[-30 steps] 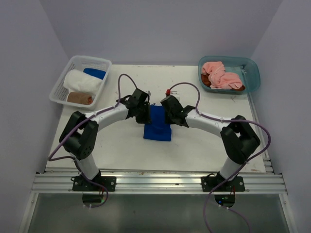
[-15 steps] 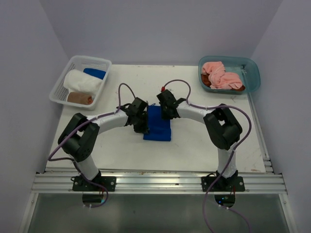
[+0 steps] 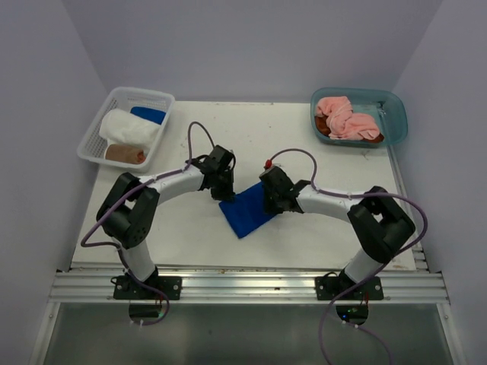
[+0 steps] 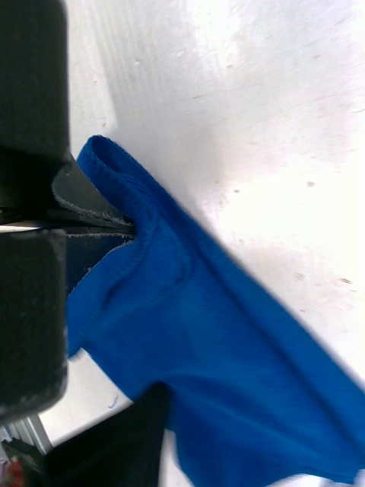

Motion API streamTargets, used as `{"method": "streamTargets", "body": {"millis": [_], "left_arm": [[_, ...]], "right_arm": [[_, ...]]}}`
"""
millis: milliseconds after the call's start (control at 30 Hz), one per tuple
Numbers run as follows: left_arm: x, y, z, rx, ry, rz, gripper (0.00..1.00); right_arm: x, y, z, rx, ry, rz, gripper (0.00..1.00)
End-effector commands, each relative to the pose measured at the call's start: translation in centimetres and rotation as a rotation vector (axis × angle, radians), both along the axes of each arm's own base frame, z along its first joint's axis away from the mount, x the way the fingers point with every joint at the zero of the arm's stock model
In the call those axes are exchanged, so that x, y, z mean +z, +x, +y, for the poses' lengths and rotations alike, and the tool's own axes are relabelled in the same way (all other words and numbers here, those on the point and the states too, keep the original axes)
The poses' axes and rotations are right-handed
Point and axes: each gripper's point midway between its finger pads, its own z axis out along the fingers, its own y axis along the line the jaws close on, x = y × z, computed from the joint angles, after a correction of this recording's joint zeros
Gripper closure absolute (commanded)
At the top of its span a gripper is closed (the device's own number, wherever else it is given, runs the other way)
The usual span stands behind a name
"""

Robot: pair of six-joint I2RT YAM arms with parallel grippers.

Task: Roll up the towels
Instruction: Roll the towel

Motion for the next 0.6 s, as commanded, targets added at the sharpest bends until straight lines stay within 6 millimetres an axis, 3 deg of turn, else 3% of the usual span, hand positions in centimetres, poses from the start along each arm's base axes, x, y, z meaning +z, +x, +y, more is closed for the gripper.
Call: {"method": "streamTargets", "body": {"millis": [0,233,333,367,533,567], "left_arm": [[1.6,2.8,-0.1,-0.003,0.022,-0.074,1.0],[6.6,4.1,-1.3,-0.024,-0.046,-0.144,0.95],[8.3,4.1,-0.8,-0.017,-0.076,-0.154,0.92],[8.5,4.1,-0.4,-0.012,-0.076,-0.155,0.88],[9.1,3.6,2.7,0.034,-0.072,-0.175,0.79],[9.8,3.6,3.4,0.046,-0.078,-0.189,0.78]], "right_arm": [[1.4,-3.1,1.4,0.017,0.06,0.025,1.0],[6.4,-3.8,1.1,0.018,0.039,-0.149,1.0],[7.3,-3.9,2.2,0.079,0.002,-0.184,0.91],[7.4,-3.8,2.4,0.105,-0.028,-0.205,0.82],[8.9,-4.8,6.3,0.231,-0.103,-0.284,0.63],[8.2,-4.8,6.7,0.255,-0.143,-0.283,0.61]]}}
